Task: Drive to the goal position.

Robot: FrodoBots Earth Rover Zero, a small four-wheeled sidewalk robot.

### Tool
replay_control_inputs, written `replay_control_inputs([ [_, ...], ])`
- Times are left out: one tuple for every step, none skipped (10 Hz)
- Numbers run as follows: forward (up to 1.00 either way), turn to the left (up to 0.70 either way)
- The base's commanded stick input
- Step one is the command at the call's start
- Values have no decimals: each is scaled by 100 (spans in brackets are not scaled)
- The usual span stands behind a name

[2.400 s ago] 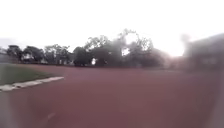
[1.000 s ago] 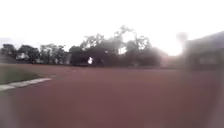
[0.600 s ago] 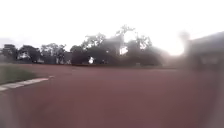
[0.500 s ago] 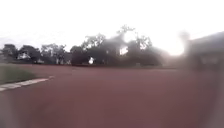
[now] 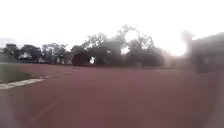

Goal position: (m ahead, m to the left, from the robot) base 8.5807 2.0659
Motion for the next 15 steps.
replay_control_inputs([
  [70, 0],
  [70, 0],
  [70, 0],
  [70, 0],
  [70, 0],
  [70, 0],
  [70, 0],
  [70, 0],
  [70, 0],
  [70, 0],
  [70, 0],
  [70, 0],
  [70, 0],
  [70, 0],
  [70, 0],
])
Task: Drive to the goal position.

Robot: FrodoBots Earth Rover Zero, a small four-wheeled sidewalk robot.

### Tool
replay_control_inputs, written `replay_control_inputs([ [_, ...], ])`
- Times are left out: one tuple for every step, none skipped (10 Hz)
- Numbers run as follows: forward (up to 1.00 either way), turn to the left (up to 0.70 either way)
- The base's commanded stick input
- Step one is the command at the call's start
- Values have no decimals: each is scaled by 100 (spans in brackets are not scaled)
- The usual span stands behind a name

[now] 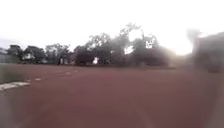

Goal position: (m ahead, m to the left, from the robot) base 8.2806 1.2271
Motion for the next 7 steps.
replay_control_inputs([
  [70, 0],
  [70, 0],
  [70, 0],
  [70, 0],
  [70, 0],
  [70, 0],
  [70, 0],
])
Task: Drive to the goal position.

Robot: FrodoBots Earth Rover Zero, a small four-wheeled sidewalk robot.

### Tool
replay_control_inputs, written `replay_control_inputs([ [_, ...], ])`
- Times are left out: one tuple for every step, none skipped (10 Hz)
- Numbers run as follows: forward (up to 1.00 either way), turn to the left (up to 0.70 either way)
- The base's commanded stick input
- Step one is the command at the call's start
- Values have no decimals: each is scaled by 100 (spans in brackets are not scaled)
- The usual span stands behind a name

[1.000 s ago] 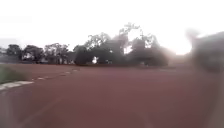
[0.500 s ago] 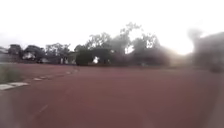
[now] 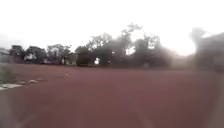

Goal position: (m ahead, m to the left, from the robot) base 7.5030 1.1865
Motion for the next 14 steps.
replay_control_inputs([
  [70, 0],
  [70, 0],
  [70, 0],
  [70, 0],
  [70, 0],
  [70, 0],
  [70, 0],
  [70, 0],
  [70, 0],
  [70, 0],
  [70, 0],
  [70, 0],
  [70, 0],
  [70, 0],
])
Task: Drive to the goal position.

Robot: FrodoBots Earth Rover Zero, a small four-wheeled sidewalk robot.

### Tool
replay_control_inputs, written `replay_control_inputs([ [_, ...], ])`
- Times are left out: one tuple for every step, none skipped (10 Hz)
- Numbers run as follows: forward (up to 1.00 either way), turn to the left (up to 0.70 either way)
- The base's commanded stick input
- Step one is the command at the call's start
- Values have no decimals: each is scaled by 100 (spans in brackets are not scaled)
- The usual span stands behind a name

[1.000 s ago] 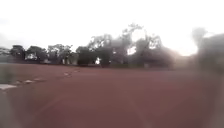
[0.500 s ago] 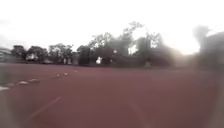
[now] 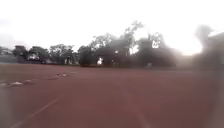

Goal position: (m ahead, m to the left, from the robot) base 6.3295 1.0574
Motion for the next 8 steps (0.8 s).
replay_control_inputs([
  [70, 0],
  [70, 0],
  [70, 0],
  [70, 0],
  [70, 0],
  [70, 0],
  [70, 0],
  [70, 0],
])
